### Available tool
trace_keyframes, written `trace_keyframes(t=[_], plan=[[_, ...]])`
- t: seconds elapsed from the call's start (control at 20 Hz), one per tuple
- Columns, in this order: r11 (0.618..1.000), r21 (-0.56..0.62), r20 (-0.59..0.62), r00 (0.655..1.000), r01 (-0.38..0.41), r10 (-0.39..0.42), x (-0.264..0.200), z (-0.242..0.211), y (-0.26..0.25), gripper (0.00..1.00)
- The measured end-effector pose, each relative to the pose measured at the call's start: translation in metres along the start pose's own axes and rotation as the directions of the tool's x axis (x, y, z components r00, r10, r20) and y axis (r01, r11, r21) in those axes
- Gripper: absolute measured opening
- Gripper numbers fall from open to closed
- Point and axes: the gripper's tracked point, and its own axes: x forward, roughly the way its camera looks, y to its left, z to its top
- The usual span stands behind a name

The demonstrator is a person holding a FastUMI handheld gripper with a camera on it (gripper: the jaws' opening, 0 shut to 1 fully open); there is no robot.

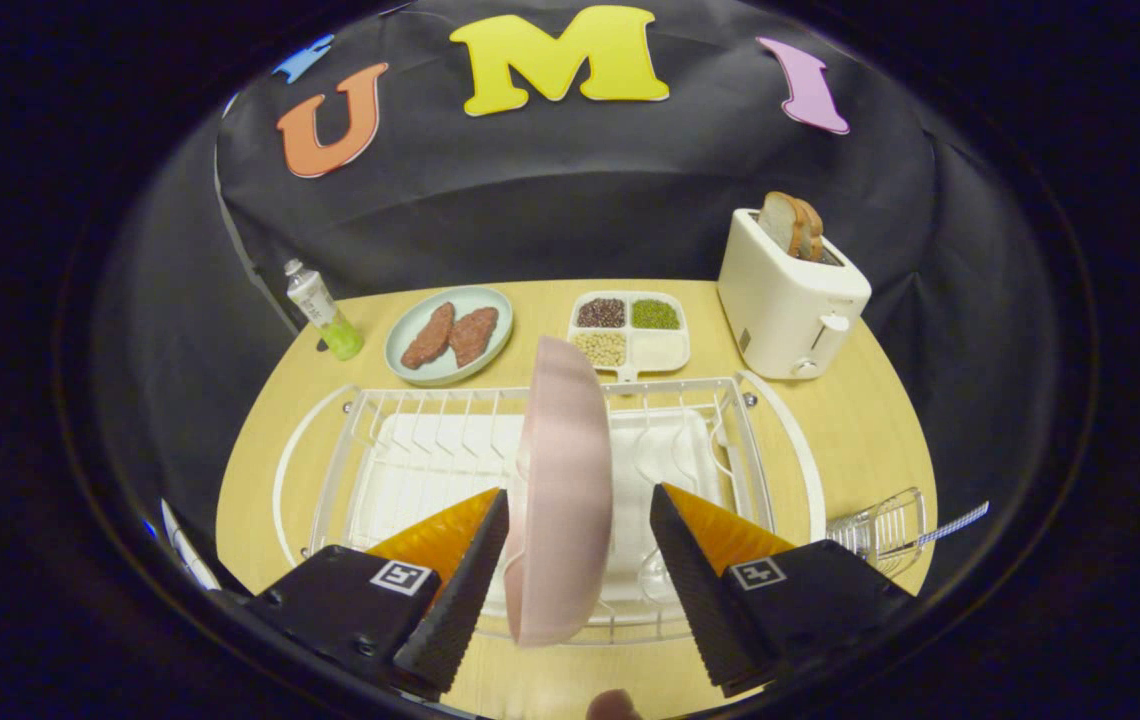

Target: Take the plate from the dish rack, then take the spoon from the basket and place it into the plate.

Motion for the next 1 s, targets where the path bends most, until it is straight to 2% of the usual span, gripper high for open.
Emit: trace_keyframes(t=[0.25,0.5,0.8,1.0], plan=[[0.998,0.025,-0.044,0.998,0.053,-0.052,0.005,-0.007,0.004,0.76],[0.993,0.043,-0.077,0.992,0.106,-0.102,0.011,-0.011,0.013,0.41],[0.976,0.081,-0.045,0.979,0.202,-0.199,-0.006,0.001,-0.003,0.34],[0.964,0.051,-0.059,0.964,0.262,-0.259,-0.013,0.001,-0.001,0.33]])
